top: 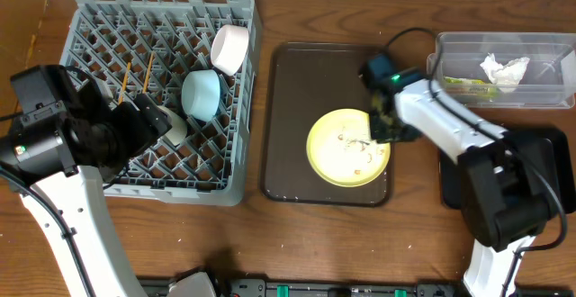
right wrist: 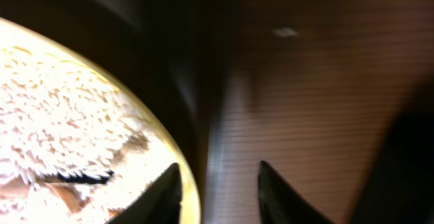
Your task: Sort waste into correct bins and load items into the dishwasher
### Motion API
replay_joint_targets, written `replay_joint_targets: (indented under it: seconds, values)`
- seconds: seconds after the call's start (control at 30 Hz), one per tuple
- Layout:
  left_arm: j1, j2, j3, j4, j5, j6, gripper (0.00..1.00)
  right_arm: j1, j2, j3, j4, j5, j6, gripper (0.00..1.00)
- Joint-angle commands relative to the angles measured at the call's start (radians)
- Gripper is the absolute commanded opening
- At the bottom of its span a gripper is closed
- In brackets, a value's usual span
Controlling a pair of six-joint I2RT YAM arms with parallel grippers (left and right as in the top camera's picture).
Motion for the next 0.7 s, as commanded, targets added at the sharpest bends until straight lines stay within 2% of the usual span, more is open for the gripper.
replay_joint_targets:
  seconds: [0.0, 0.13, 0.23, 0.27, 0.33, 0.43, 0.57, 0.67]
  values:
    - [0.005, 0.002, 0.004, -0.003, -0.01, -0.002, 0.94, -0.038, -0.035, 0.079, -0.037, -0.026, -0.075, 0.47]
    - [0.005, 0.002, 0.004, -0.003, -0.01, -0.002, 0.94, -0.024, -0.087, 0.122, -0.067, -0.167, -0.163, 0.59]
    - [0.005, 0.002, 0.004, -0.003, -0.01, -0.002, 0.94, 0.018, -0.133, 0.126, -0.029, -0.409, -0.262, 0.8]
    - [0.005, 0.002, 0.004, -0.003, -0.01, -0.002, 0.94, 0.039, -0.139, 0.126, -0.014, -0.464, -0.269, 0.83]
    - [0.005, 0.002, 0.004, -0.003, -0.01, -0.002, 0.94, 0.096, -0.14, 0.126, 0.021, -0.494, -0.261, 0.79]
    - [0.005, 0.002, 0.004, -0.003, -0.01, -0.002, 0.94, 0.187, -0.116, 0.12, 0.069, -0.371, -0.184, 0.65]
    - [0.005, 0.002, 0.004, -0.003, -0.01, -0.002, 0.94, 0.324, -0.052, 0.119, 0.109, -0.032, 0.13, 0.48]
    - [0.005, 0.002, 0.004, -0.003, -0.01, -0.002, 0.94, 0.402, 0.001, 0.119, 0.138, 0.104, 0.358, 0.41]
